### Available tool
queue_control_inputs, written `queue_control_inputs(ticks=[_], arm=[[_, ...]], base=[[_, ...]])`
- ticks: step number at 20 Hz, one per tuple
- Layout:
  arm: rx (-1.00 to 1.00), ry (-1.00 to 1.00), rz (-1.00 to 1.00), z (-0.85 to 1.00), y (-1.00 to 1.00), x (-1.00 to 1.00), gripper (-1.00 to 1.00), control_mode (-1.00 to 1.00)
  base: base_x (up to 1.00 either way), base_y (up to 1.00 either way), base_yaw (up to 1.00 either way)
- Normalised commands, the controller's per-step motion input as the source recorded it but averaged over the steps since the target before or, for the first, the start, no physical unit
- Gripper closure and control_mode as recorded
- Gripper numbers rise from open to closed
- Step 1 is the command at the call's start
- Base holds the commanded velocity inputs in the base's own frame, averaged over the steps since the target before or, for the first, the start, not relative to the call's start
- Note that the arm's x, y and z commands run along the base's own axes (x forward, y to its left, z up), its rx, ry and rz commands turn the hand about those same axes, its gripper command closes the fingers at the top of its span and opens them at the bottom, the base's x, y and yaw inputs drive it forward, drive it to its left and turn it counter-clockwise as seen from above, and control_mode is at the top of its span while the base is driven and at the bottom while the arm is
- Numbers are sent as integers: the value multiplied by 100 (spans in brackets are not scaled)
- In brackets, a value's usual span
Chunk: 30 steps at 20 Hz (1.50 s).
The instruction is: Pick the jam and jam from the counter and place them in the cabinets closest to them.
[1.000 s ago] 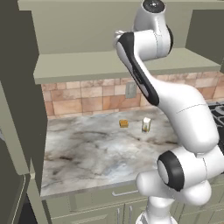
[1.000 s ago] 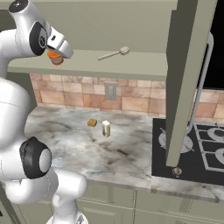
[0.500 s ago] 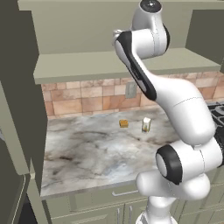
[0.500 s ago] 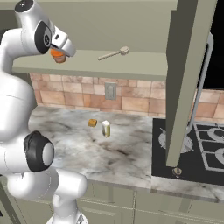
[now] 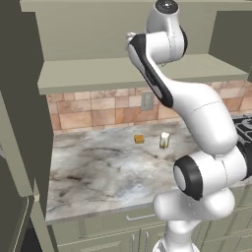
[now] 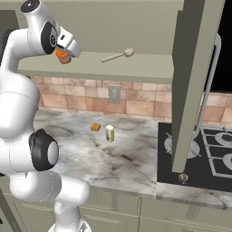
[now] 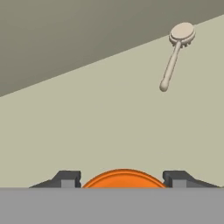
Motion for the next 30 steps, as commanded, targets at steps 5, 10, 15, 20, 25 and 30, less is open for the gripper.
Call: queue_control_inputs(ticks=[5,10,15,20,25,30], arm=[[0,0,0,0,0,17,100,-100],[0,0,0,0,0,1,100,-100],[-4,0,0,-8,0,0,100,-100],[-5,0,0,-13,0,0,100,-100],[-2,0,0,-8,0,0,100,-100],[0,0,0,-2,0,6,100,-100]], base=[[0,0,0],[0,0,0],[0,0,0],[0,0,0],[0,0,0],[0,0,0]])
